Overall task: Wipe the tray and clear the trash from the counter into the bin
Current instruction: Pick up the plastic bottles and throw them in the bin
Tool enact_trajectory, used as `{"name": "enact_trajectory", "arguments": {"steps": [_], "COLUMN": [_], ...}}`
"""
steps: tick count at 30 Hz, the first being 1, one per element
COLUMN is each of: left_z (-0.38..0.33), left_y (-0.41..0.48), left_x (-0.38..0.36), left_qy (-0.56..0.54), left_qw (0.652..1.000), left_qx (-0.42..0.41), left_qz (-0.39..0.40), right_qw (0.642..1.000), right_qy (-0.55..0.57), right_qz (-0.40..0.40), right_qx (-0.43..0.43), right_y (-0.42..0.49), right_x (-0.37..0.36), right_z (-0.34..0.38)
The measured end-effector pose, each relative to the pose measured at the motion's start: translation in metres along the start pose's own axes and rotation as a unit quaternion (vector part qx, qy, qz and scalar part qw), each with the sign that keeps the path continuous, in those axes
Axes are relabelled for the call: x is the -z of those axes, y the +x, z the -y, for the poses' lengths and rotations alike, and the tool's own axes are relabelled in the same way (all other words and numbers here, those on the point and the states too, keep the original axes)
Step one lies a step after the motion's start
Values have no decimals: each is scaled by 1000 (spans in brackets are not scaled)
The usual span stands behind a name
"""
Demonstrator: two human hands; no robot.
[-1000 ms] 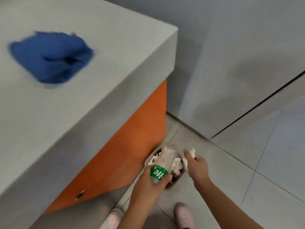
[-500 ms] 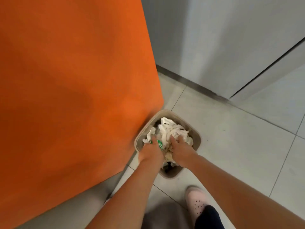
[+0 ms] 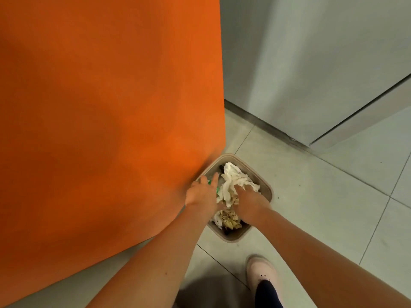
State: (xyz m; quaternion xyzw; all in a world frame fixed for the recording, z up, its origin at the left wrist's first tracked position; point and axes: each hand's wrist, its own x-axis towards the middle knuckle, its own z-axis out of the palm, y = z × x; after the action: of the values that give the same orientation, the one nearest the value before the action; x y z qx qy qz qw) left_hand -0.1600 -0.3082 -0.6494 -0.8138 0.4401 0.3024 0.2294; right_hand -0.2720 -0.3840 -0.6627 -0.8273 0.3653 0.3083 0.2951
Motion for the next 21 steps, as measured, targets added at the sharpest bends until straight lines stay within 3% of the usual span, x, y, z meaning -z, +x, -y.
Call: {"name": "enact_trajectory", "arguments": {"steps": [7, 10, 13, 16, 21], "left_z": [18, 28, 48, 78, 151], "left_y": [-161, -252, -347, -418, -491], "left_x": [96, 141, 185, 218, 259], "left_qy": [-222, -334, -366, -380, -346], "left_qw": [970, 909, 808, 731, 697], "left_qx": [-6, -23, -47, -33, 71], "left_qz": [-102, -249, -459, -566, -624], "right_qw": [975, 933, 866, 806, 765], "right_qy": [207, 314, 423, 468, 443], "right_qz": [-82, -154, -192, -202, -164], "right_qx": [25, 86, 186, 302, 438], "right_y": [-124, -198, -278, -351, -423], "right_x": [85, 130, 175, 215, 264], "right_z": [46, 82, 128, 185, 291]}}
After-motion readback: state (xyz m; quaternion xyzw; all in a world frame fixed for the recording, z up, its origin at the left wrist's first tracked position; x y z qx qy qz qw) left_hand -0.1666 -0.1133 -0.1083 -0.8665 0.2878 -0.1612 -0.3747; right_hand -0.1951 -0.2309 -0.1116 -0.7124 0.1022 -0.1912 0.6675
